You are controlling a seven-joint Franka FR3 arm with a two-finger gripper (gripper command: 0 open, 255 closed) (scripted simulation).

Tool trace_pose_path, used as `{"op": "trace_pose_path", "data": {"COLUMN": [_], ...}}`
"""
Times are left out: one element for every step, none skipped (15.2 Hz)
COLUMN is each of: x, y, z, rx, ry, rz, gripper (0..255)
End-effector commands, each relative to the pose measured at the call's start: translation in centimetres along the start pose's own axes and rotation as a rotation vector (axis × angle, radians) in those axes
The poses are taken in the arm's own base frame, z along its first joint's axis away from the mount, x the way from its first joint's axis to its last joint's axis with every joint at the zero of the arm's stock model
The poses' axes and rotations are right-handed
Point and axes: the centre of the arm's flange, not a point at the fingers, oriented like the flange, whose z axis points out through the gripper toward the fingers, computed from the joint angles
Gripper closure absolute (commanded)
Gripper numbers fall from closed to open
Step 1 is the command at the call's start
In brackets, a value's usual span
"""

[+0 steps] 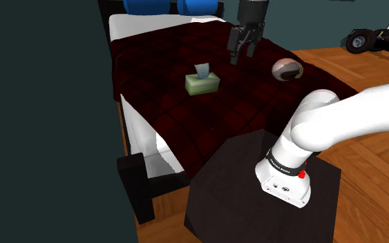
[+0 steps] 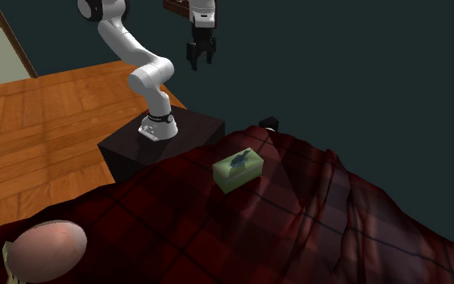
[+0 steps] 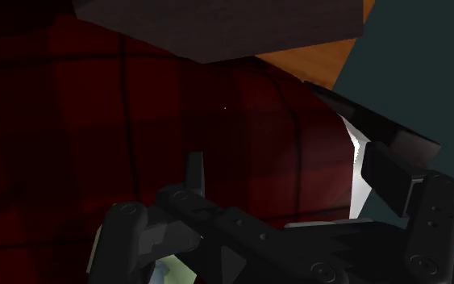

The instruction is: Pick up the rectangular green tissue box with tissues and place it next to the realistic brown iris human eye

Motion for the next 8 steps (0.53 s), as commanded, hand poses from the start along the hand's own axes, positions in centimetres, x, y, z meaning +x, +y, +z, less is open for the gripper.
{"op": "trace_pose_path", "data": {"x": [0.0,1.2,2.4,3.7,4.9,6.1,7.3,8.5], "y": [0.0,0.5,0.9,1.4,1.9,2.3,2.8,3.2], "z": [0.0,0.4,0.9,1.3,1.8,2.2,2.7,3.1], "rx": [0.0,-0.001,-0.002,-0.003,-0.004,-0.006,-0.007,-0.008], "ry": [0.0,-0.005,-0.009,-0.014,-0.019,-0.023,-0.028,-0.033], "rz": [0.0,-0.003,-0.006,-0.009,-0.011,-0.014,-0.017,-0.02], "gripper": [0,0,0,0,0,0,0,0]}}
